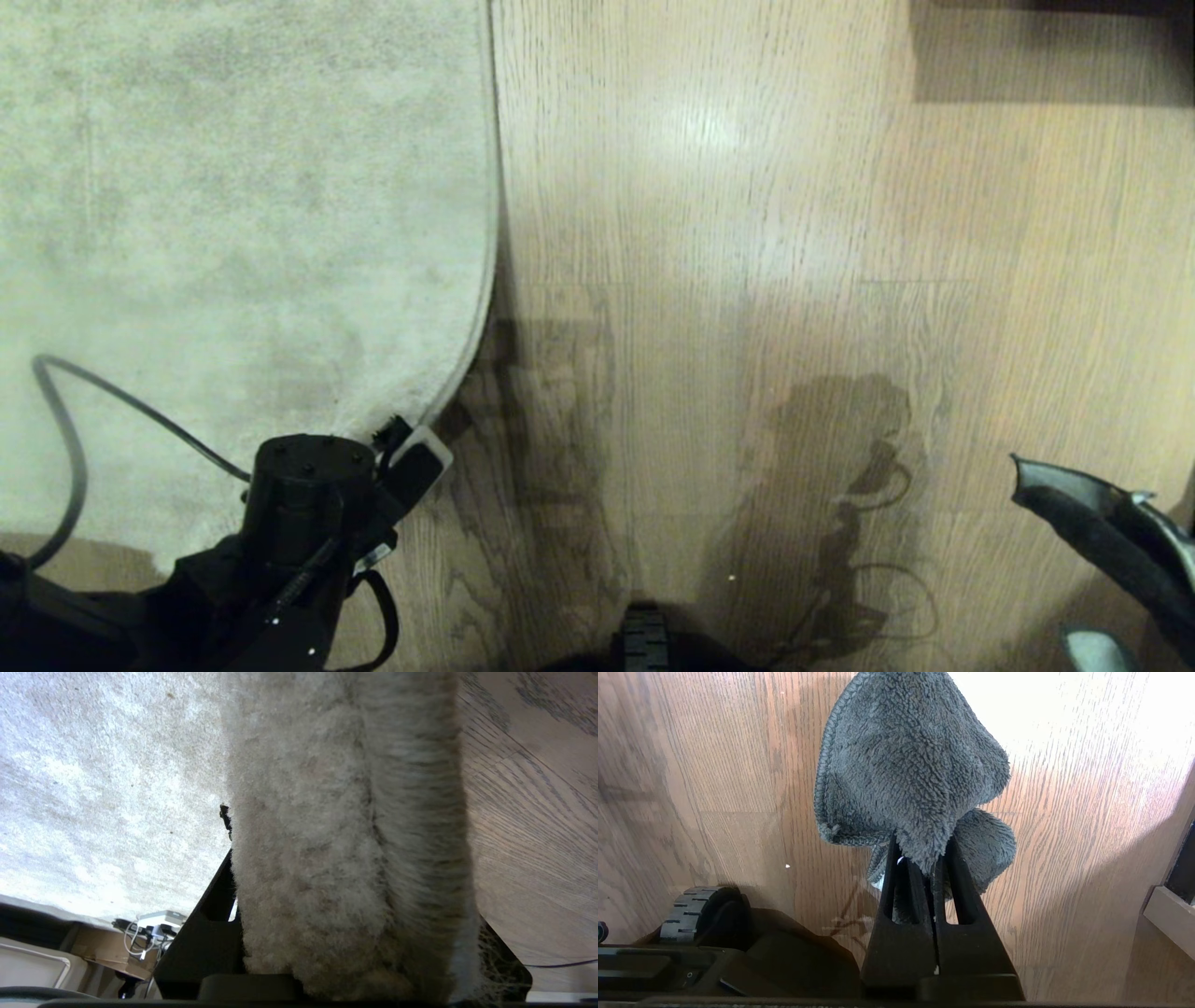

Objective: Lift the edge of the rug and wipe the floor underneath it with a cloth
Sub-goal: Lift up the carpet

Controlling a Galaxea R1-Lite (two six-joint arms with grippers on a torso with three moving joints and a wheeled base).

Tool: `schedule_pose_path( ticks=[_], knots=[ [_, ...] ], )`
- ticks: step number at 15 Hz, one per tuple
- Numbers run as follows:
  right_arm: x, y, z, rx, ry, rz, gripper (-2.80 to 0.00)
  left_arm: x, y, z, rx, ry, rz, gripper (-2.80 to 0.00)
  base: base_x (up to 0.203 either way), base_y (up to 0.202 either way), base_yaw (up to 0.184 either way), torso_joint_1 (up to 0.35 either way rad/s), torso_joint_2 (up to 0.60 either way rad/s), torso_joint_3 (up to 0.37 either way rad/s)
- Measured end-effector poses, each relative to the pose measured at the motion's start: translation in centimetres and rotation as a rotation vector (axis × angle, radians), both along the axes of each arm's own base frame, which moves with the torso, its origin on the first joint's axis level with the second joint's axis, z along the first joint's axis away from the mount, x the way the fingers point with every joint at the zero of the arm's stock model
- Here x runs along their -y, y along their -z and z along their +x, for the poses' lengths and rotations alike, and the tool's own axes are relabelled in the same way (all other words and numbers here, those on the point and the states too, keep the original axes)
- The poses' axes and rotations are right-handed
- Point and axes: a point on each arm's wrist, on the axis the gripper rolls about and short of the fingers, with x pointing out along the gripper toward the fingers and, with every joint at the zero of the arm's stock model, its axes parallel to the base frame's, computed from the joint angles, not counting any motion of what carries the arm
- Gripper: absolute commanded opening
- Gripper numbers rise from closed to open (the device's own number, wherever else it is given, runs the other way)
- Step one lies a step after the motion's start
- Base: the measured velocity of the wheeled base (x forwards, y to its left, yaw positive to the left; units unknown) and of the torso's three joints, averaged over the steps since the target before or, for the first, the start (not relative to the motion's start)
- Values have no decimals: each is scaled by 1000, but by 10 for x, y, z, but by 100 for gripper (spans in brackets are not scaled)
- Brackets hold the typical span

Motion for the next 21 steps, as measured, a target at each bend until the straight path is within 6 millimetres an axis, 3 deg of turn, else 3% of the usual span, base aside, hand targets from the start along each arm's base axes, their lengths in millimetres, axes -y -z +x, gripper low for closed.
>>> schedule_pose_path(
  ticks=[2,3,4,21],
  knots=[
    [0,0,0,0,0,0,-280,0,0,0,0,1,1,-280,0,0,0,0,0,0],
    [0,0,0,0,0,0,-280,1,0,0,0,2,1,-230,0,0,0,0,0,0],
    [0,0,0,0,0,0,-280,1,0,0,0,3,1,0,0,0,0,0,0,0],
    [0,0,0,0,0,0,-280,19,-1,10,13,41,-5,0,0,0,0,0,0,0]
  ],
)
